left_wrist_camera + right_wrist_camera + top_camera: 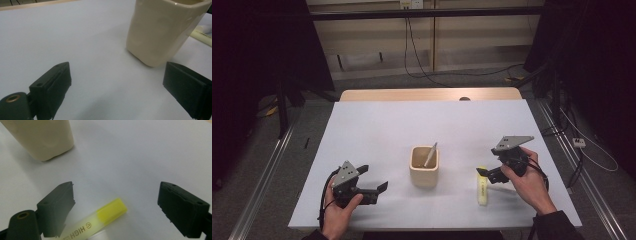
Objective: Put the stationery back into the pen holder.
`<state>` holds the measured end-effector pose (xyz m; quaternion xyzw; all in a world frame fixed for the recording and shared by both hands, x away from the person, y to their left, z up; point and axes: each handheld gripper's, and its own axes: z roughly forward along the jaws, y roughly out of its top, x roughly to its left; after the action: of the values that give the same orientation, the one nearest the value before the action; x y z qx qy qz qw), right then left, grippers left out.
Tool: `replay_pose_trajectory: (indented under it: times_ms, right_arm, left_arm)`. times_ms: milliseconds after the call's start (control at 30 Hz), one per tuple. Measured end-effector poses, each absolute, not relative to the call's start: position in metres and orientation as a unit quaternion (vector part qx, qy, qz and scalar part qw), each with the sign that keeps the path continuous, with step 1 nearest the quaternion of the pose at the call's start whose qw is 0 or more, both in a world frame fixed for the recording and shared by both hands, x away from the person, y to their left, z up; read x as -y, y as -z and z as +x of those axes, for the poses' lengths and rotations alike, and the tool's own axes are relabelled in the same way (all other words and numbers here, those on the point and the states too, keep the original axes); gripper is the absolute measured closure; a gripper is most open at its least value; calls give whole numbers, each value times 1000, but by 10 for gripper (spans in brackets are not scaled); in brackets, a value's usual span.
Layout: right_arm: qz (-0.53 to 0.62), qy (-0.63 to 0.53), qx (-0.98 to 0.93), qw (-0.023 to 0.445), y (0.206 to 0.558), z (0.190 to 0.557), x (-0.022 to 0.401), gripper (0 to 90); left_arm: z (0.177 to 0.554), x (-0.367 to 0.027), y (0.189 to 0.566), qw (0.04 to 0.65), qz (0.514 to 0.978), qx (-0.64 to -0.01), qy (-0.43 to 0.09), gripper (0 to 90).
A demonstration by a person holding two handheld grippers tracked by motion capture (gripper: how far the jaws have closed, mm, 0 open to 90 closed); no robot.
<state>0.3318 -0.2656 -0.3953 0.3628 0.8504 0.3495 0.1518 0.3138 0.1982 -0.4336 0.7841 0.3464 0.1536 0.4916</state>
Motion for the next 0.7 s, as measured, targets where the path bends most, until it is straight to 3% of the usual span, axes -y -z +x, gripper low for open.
replay_pose_trajectory:
  times_ms: [533,700]
  right_arm:
    - [346,-326,-870,126,403,331,279,98]
    - [327,-312,-883,124,400,328,285,136]
  left_arm:
    - [316,-199,435,490,787,-346,-146,80]
    - [316,-201,435,492,783,-351,-147,80]
